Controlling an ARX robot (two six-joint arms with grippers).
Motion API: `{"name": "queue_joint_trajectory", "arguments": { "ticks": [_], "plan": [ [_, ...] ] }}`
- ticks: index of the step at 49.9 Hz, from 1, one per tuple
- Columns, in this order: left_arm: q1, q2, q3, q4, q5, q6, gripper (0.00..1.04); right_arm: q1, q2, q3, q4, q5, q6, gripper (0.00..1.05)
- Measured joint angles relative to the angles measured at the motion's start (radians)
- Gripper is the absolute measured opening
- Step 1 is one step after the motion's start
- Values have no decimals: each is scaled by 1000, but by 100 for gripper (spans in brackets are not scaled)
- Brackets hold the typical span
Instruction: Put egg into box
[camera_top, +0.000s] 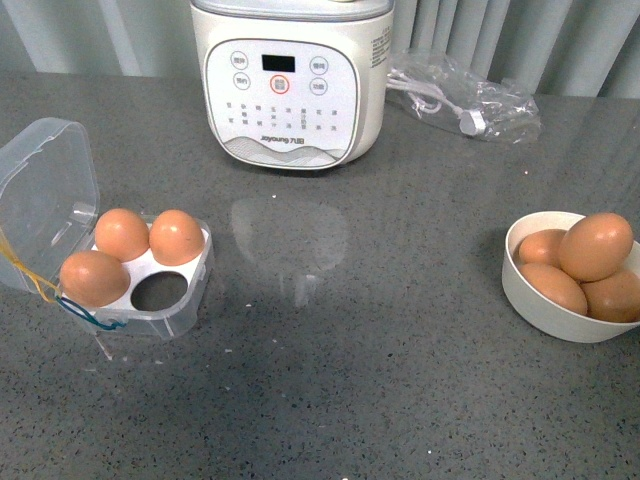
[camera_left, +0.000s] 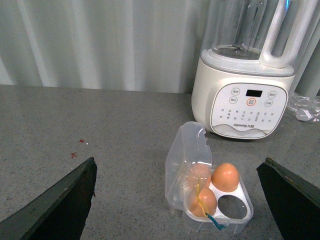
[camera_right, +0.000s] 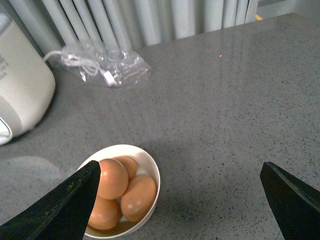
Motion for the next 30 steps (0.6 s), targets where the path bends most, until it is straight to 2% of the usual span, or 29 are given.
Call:
{"name": "queue_joint_trajectory", "arguments": {
  "ticks": [11, 26, 30],
  "plan": [
    [0, 0, 0, 0, 0, 0, 98, 26, 364, 28, 274, -54, -166, 97],
    [0, 0, 0, 0, 0, 0, 98, 32, 624, 108, 401, -231, -150, 97],
    [0, 0, 0, 0, 0, 0, 98, 43, 650, 118, 413, -240, -151, 97]
  ]
}}
